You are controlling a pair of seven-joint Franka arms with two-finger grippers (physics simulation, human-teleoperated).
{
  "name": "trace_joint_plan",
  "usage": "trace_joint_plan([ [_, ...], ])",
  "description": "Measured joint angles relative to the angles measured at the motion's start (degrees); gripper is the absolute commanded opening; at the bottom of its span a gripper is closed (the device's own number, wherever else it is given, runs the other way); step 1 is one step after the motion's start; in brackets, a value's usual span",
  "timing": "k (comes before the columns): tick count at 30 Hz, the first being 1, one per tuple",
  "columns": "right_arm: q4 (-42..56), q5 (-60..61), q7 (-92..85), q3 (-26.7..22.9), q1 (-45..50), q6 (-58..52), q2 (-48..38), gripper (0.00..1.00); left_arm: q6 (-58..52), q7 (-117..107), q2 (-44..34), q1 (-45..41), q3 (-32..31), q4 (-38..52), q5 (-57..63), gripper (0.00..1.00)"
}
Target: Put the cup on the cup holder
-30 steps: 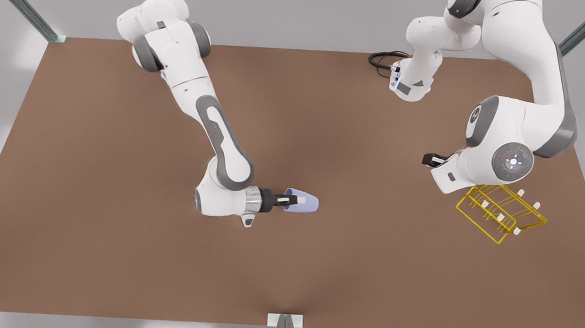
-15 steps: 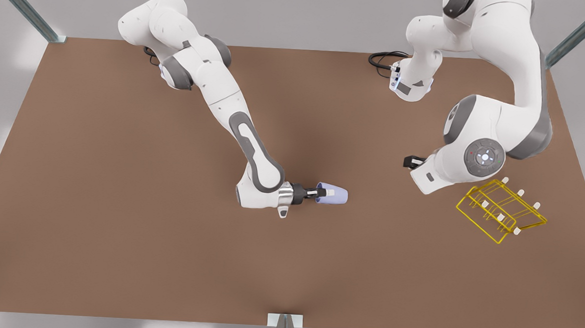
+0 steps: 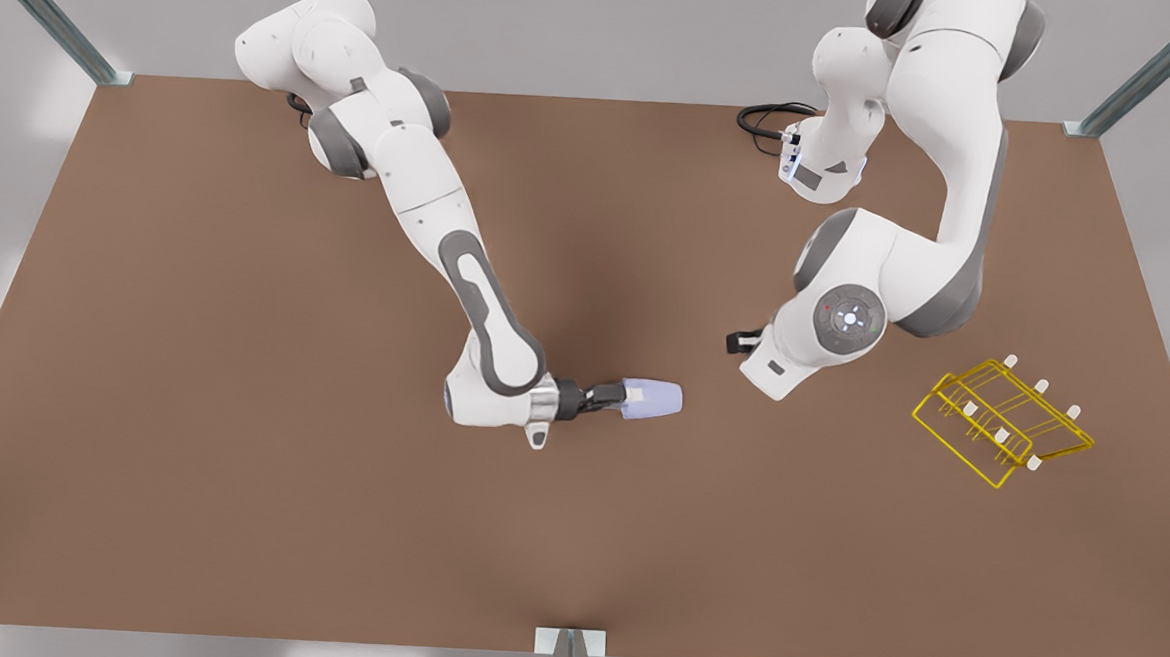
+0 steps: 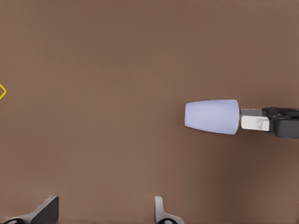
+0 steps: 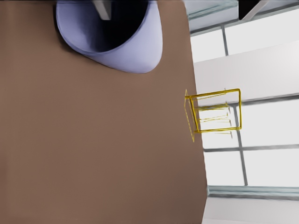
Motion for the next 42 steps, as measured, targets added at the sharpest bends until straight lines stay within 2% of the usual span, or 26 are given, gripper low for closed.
trace_joint_plan([
  [3,-2.4,-10.8,-0.6,-0.1,-8.3,-5.4,-2.6,1.0,1.1,-5.0,2.5,-1.5,0.0,1.0,0.0,1.0],
  [7,0.4,-38.9,-1.4,-2.5,-18.3,-19.4,-7.7,1.0,6.8,-16.9,10.4,-2.6,-2.3,3.1,0.1,1.0],
  [11,1.8,-74.7,0.7,-2.4,-18.3,-35.9,-26.3,1.0,18.5,-31.7,12.5,-4.0,-2.6,-1.5,0.0,1.0],
  [13,1.1,-86.0,3.4,-0.7,-18.8,-40.2,-36.5,1.0,25.1,-39.1,12.4,-4.1,-2.6,-4.8,-0.2,1.0],
  [15,-2.5,-92.4,5.9,1.5,-21.9,-41.7,-44.3,1.0,30.9,-46.1,12.3,-4.2,-2.6,-6.9,-1.8,1.0],
  [19,-10.4,-98.3,10.8,4.4,-24.8,-43.4,-51.0,1.0,38.5,-59.3,13.3,-4.0,-2.6,-8.0,-4.8,1.0],
  [28,-10.7,-100.7,18.7,4.5,-24.4,-44.9,-50.4,1.0,45.0,-81.5,15.4,-5.8,-2.6,-13.8,-6.3,1.0],
  [42,-10.7,-100.9,24.9,4.5,-24.4,-44.4,-49.1,1.0,48.3,-100.2,17.7,-6.0,-2.4,-14.2,-6.3,1.0],
])
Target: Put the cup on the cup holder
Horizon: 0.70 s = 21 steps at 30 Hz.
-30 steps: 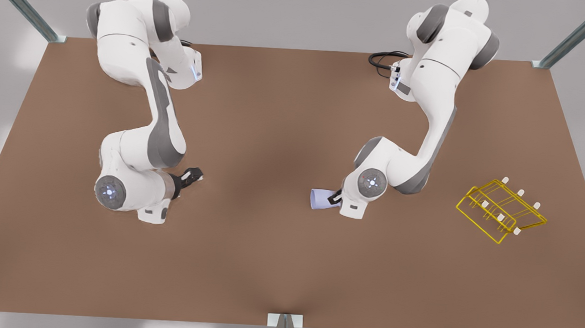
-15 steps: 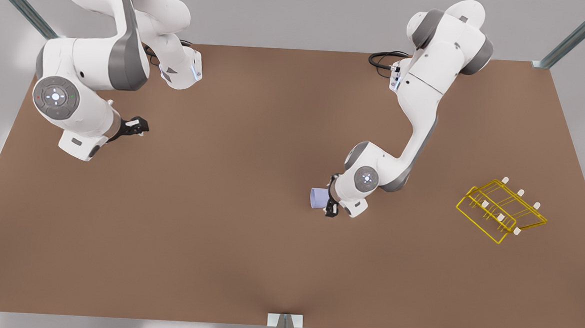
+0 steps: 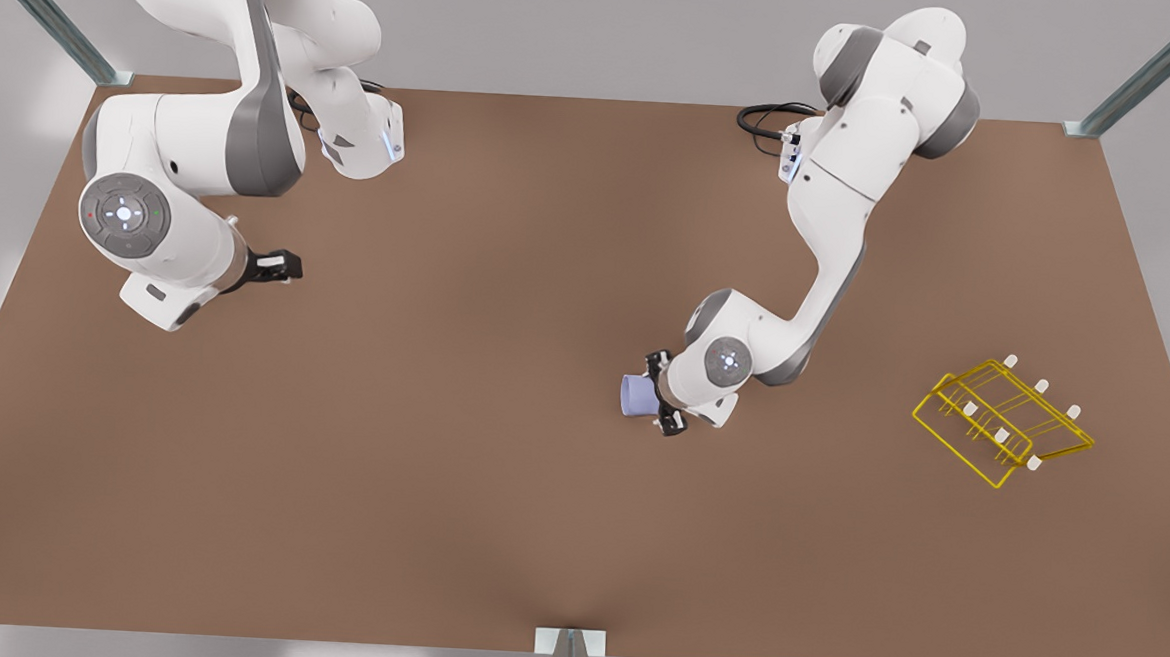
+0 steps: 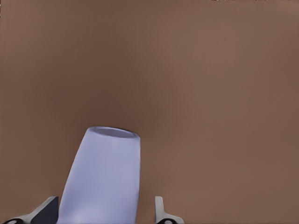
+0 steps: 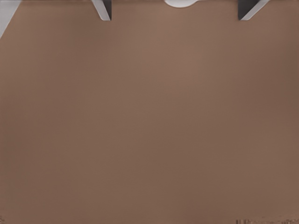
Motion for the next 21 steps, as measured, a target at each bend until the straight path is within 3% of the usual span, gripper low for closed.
trace_joint_plan([
  [17,-0.1,0.8,3.1,-0.2,0.2,0.2,1.2,1.0,1.8,-5.0,3.4,-0.5,0.0,0.0,0.1,1.0],
  [18,-0.1,0.8,3.2,-0.2,0.2,0.2,1.2,1.0,1.9,-5.2,3.6,-0.5,0.0,0.1,0.1,0.95],
  [21,-0.1,0.9,3.5,-0.2,0.2,0.2,1.2,1.0,2.3,-5.6,4.0,-0.6,0.0,0.1,0.1,0.93],
])
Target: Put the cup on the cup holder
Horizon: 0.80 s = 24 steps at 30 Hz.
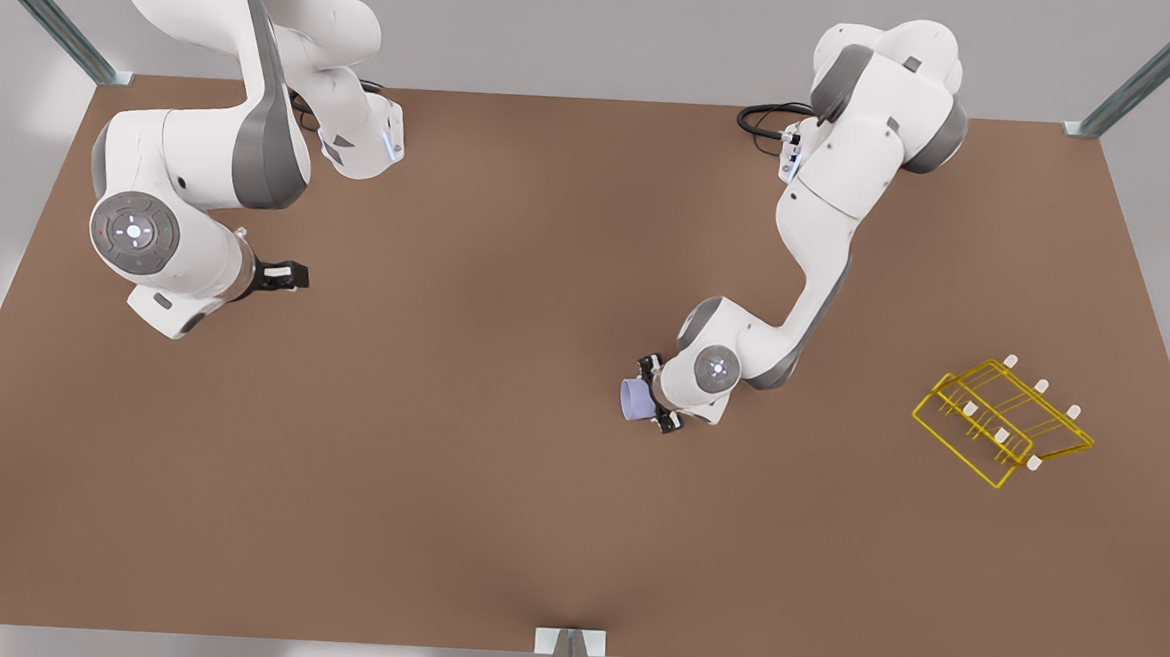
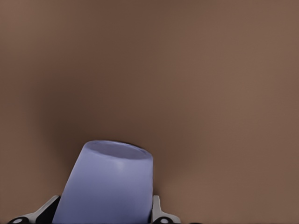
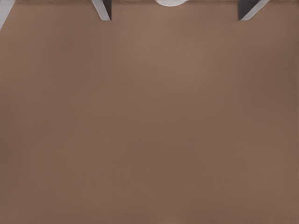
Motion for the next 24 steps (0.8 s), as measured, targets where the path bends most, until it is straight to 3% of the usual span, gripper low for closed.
trace_joint_plan([
  [1,0.0,0.0,0.1,0.0,0.0,0.0,0.0,1.0,0.1,-0.1,0.0,0.0,0.0,0.0,0.0,0.86],
  [2,0.0,0.0,0.2,0.0,0.0,0.0,0.0,1.0,0.1,-0.2,0.1,0.0,0.0,0.1,-0.1,0.73],
  [8,0.0,0.1,0.6,0.0,0.0,0.0,0.1,1.0,-4.7,-0.4,-1.0,0.4,1.4,5.8,-0.8,0.71],
  [9,0.0,0.0,0.6,0.0,0.0,0.0,0.1,1.0,-8.3,-0.4,-1.1,-2.2,6.1,9.5,-0.6,0.71],
  [12,0.1,-0.1,0.8,0.0,0.0,0.0,0.1,1.0,-20.6,0.8,-1.2,-22.1,38.7,14.1,-0.4,0.71],
  [15,0.1,-0.1,0.9,-0.1,-0.1,0.0,0.2,1.0,-31.5,3.6,-0.8,-33.8,56.7,13.7,3.6,0.71],
  [20,0.1,0.0,1.2,-0.2,-0.1,0.0,0.2,1.0,-42.6,8.1,4.7,-36.7,62.1,9.0,22.3,0.71],
  [24,0.1,0.0,1.3,-0.3,-0.1,0.0,0.4,1.0,-45.4,10.9,5.0,-40.8,67.6,1.7,34.6,0.71],
])
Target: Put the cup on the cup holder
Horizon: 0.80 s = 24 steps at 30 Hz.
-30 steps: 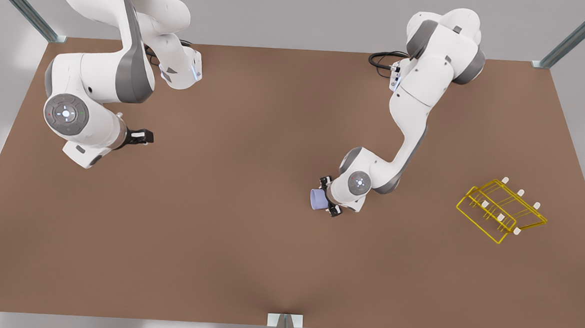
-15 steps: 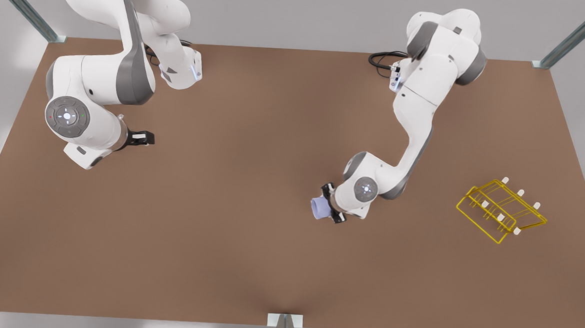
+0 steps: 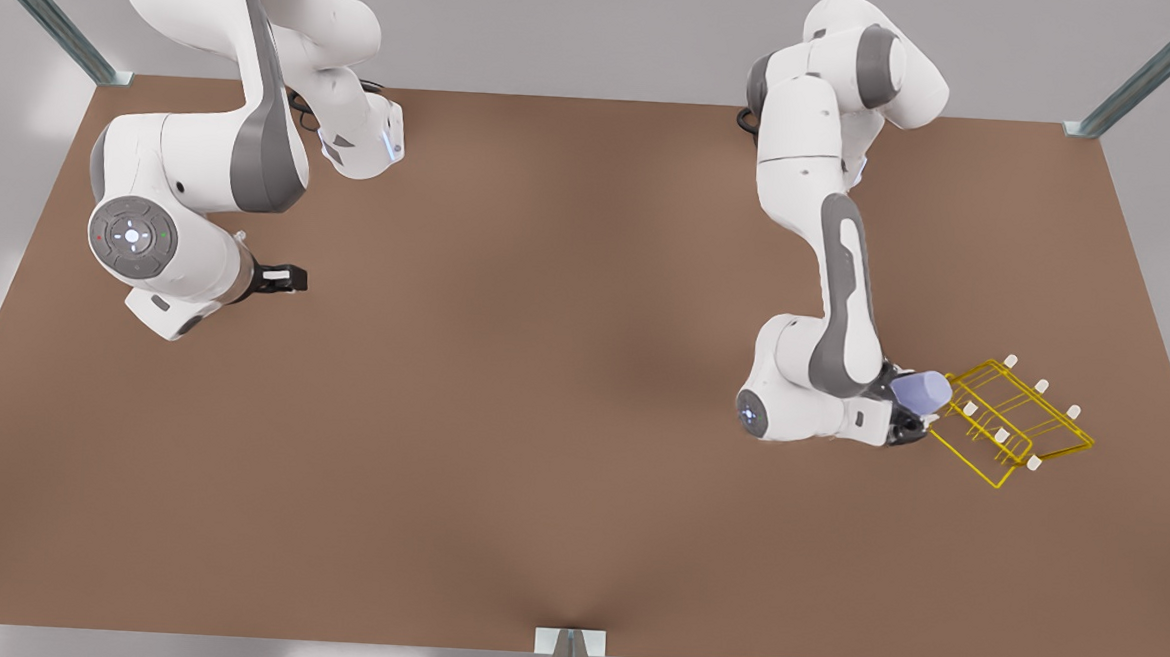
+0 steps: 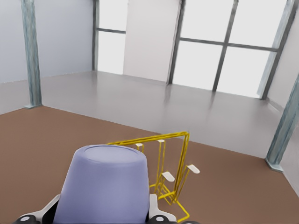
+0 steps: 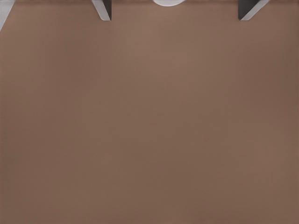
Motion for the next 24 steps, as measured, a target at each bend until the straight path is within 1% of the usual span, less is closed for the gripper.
trace_joint_plan([
  [2,0.0,0.0,0.0,0.0,0.0,0.0,0.1,1.0,1.4,1.2,-0.3,-2.2,1.9,-5.1,3.0,0.71],
  [5,0.0,0.0,0.1,0.0,0.0,0.0,0.1,1.0,4.3,2.7,-0.4,-1.1,2.6,-7.8,5.6,0.72],
  [16,0.0,-0.2,0.3,0.0,0.0,0.1,0.7,1.0,13.5,6.4,5.5,5.8,2.5,-8.7,8.6,0.74],
  [24,0.0,-0.2,0.4,0.0,0.0,0.1,1.0,1.0,16.5,7.7,6.1,6.0,2.3,-10.5,8.6,0.74],
])
